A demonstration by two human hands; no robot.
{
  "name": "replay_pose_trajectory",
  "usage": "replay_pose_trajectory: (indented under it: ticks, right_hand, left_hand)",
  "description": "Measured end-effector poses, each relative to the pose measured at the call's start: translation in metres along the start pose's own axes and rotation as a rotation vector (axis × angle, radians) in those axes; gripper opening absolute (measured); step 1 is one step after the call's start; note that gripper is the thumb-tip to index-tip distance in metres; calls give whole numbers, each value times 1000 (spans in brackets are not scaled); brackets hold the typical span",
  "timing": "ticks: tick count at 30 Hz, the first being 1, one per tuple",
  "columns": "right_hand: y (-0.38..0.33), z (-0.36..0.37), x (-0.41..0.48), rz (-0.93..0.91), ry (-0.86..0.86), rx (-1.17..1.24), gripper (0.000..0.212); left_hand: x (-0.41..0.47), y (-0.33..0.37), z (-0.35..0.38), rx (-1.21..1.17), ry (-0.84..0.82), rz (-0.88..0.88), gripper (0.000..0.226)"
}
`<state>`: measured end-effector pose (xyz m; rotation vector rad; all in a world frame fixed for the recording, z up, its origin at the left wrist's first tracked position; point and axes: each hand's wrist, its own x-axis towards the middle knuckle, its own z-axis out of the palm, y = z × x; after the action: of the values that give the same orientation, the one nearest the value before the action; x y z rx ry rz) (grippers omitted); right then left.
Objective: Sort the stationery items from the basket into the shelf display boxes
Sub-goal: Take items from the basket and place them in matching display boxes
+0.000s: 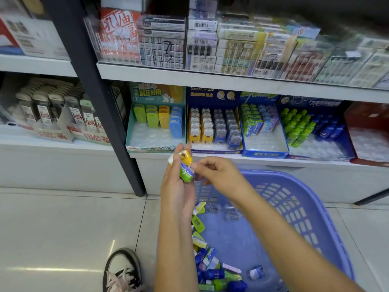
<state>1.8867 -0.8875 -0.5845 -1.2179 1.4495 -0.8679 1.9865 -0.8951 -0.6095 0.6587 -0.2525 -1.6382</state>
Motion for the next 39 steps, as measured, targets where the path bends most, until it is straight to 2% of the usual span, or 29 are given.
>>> replay_pose_trajectory:
  ticks: [3, 7, 9, 12, 14, 16, 20, 24, 28, 34, 39]
  right_hand:
    - [11, 12, -8, 13, 61, 285, 10]
    - [7, 12, 2, -39, 214, 435, 12]
    - [0, -3, 15, -139, 308, 263, 11]
    - [-14, -27, 35, -285, 368, -218, 11]
    - [-22, -37, 48, -375, 297, -540, 15]
    - [-29, -39, 61, -422, 211, -732, 19]
    - [-39, -39, 79, -423, 115, -899, 17]
    - [-41, -35, 88, -447, 56, -945, 16]
    - [-41, -30, 93, -483, 45, -1023, 17]
    - [-39, -31, 95, -435, 55, -1036, 21]
    - [-35, -30, 89, -498, 75, -1155, 18]
  left_hand:
    - [-1, -3, -2, 117, -39, 27, 30]
    - [0, -1, -4, 136, -19, 48, 29]
    - [0, 0, -7, 127, 14, 30, 26]
    - [-2, 3, -8, 95, 81, -26, 28]
    - [-2, 4, -8, 112, 104, -66, 32]
    - [-2, 5, -8, 123, 93, -87, 37]
    - [-2, 9, -11, 109, 52, -115, 40]
    - [-1, 12, -13, 73, 56, -135, 39]
    - [-2, 12, -12, 42, 57, -150, 38]
    - [-4, 11, -9, 17, 66, -162, 36]
    - [-4, 8, -10, 85, 77, -108, 27]
